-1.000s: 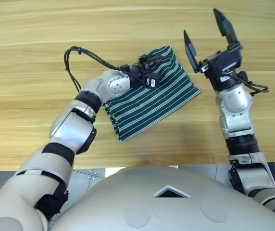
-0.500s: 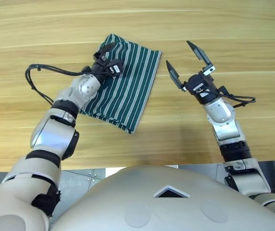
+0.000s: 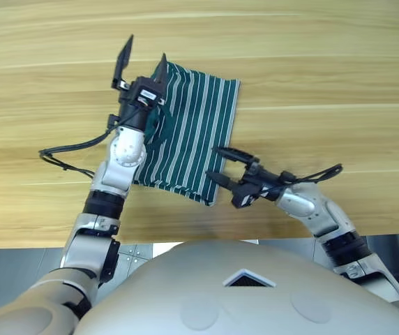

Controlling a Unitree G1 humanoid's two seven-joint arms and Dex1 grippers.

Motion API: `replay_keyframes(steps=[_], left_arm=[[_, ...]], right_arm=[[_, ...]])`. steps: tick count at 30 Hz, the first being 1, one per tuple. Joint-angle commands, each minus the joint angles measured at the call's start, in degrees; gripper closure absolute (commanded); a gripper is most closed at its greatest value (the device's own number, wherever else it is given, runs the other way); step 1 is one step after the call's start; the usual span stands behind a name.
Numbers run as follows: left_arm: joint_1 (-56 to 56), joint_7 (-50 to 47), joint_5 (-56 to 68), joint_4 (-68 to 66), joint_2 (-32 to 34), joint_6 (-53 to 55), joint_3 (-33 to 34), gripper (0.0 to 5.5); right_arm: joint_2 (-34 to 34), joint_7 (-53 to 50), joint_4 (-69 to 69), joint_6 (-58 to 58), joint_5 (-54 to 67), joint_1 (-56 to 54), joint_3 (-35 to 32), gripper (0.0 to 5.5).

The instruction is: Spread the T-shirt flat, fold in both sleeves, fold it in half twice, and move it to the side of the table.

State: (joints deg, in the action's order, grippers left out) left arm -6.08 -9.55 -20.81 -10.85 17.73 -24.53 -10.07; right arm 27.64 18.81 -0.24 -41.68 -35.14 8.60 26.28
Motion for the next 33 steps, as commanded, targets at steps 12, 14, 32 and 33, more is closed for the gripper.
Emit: replay_keyframes(steps=[12,14,32,33], left_arm=[[5.9,13.7,15.5,4.4,10.0,-0.1,17.1,2.15],[7.6,16.7,15.1,3.4,11.2,-2.4,15.9,2.15],[39.8,40.4,0.5,13.2,37.0,-19.4,15.8,2.15],[39.6,41.6,0.0,13.7,37.5,-19.5,14.4,2.15]], right_arm=[[10.7,1.8,3.0,2.1,1.8,1.5,-1.1,2.04],[10.7,2.3,1.6,2.0,7.1,1.6,-1.9,2.04],[21.6,9.5,-9.1,0.6,22.5,12.7,-21.0,2.04],[21.7,9.9,-8.9,0.9,20.7,13.9,-20.5,2.04]])
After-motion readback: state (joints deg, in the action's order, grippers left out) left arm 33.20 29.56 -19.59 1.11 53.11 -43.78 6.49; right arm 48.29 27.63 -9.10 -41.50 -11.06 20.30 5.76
